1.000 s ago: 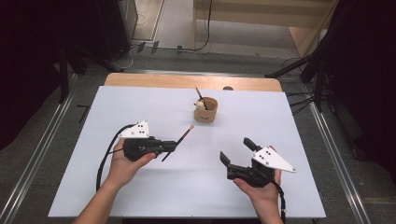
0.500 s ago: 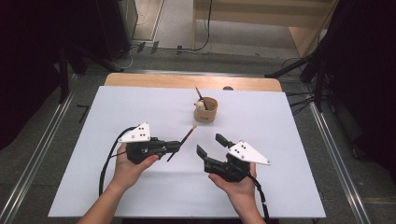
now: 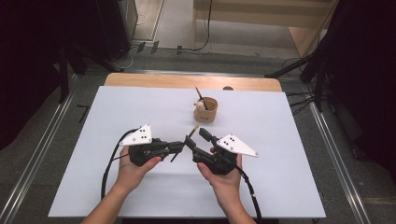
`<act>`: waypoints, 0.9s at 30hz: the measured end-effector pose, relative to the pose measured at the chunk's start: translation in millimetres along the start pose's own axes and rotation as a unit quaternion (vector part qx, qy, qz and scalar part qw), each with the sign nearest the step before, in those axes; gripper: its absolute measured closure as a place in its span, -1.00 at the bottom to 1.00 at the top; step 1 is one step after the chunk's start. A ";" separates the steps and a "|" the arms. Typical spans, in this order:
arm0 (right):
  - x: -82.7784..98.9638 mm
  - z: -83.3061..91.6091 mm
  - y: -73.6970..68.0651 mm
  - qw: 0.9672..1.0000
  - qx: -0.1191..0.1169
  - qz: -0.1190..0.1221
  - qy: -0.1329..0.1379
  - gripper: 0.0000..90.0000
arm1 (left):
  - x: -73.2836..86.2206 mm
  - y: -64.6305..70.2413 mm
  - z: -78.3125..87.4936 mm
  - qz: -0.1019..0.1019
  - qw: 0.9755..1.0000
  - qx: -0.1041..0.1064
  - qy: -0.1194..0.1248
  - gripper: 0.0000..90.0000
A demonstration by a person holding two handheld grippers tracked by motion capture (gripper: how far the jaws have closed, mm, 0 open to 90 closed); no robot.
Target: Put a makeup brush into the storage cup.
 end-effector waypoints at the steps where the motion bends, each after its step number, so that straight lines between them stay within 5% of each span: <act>1: 0.2 -1.2 -0.3 1.000 -0.002 -0.004 0.002 0.02 | -0.1 0.2 -0.1 0.000 1.000 -0.001 0.002 0.89; 10: 4.6 -13.1 -3.9 0.998 -0.046 -0.038 0.013 0.31 | -1.2 0.4 0.6 -0.001 1.000 -0.003 0.006 0.89; 14: 4.1 -15.8 -4.7 0.998 -0.048 -0.043 0.019 0.47 | -1.0 0.8 -0.2 0.001 1.000 -0.001 0.005 0.89; 20: 4.7 -17.1 -4.7 0.995 -0.070 -0.074 0.016 0.89 | -1.2 1.6 -1.4 0.004 1.000 0.002 0.009 0.89; 22: 3.5 -16.5 -5.7 0.996 -0.069 -0.061 0.015 0.89 | -2.2 1.0 -0.4 0.012 1.000 0.010 0.020 0.88; 23: 1.9 -16.0 -6.7 0.996 -0.071 -0.055 0.016 0.89 | -3.9 0.3 0.3 0.018 0.999 0.010 0.028 0.75; 25: -2.0 -13.7 -5.5 0.997 -0.063 -0.041 0.024 0.89 | -5.8 -1.8 3.1 0.026 0.999 -0.007 0.032 0.00; 27: -4.6 -12.0 -3.3 0.997 -0.058 -0.035 0.028 0.89 | -5.7 -4.4 8.4 0.032 0.998 -0.027 0.035 -0.45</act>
Point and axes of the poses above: each handheld gripper's, and its own axes: z roughly backward along the jaws, x roughly out of its underside, y roughly to its right, the point moved 8 cm from there along -z, roughly forward along the jaws, and after that the axes turned 6 degrees about -x, right-handed, at the moved point
